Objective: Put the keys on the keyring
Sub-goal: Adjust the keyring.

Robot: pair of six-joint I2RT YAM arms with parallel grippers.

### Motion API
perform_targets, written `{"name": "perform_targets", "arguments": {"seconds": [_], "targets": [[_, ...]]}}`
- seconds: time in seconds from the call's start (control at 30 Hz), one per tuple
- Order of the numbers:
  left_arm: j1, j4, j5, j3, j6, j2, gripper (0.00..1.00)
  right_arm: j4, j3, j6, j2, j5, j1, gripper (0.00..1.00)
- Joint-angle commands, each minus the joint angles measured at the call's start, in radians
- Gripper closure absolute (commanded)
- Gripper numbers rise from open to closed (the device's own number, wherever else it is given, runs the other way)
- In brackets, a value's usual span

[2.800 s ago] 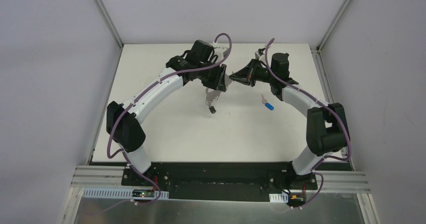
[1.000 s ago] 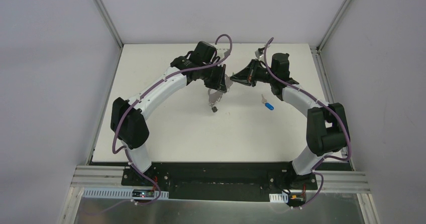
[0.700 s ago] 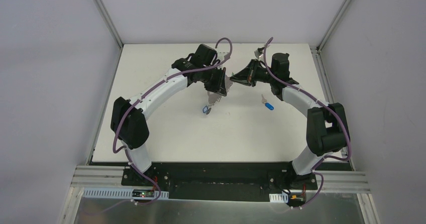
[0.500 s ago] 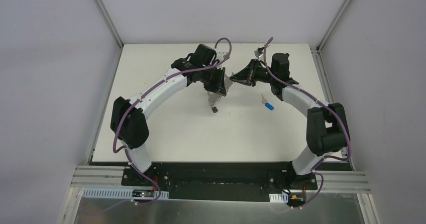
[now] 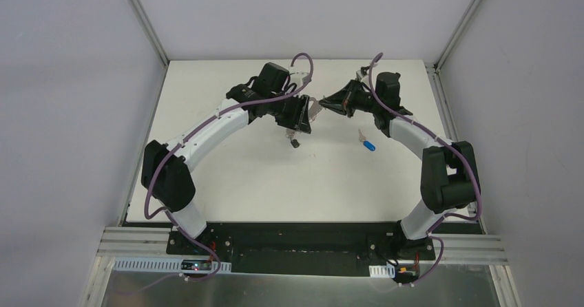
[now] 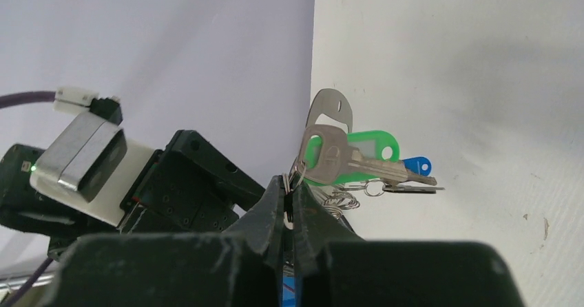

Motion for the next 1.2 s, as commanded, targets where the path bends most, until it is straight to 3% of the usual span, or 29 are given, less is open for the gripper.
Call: {"name": "perform_targets", "arguments": {"seconds": [0.0, 0.37, 0.6, 0.87, 1.17], "targets": [[0.008, 0.058, -0.044, -0.007, -0.011, -0.054, 0.59, -0.022, 0.015, 0.096, -0.034, 0.048, -0.011, 1.00], [-0.037, 0.078, -0.199, 0.045, 0.026, -0.017, 0.56, -0.093, 0.027, 0.178, -0.015, 0.082, -0.018, 1.00], [-0.109, 0.050, -0.321, 0.120, 0.171, 0.027, 0.56, -0.110, 0.021, 0.192, -0.011, 0.092, -0.018, 1.00], [-0.192, 0.022, -0.567, 0.180, 0.382, 0.093, 0.55, -0.107, 0.015, 0.193, -0.012, 0.091, -0.018, 1.00], [-0.222, 0.097, -0.666, 0.152, 0.487, 0.128, 0.55, -0.092, 0.002, 0.197, -0.014, 0.091, -0.018, 1.00]]}}
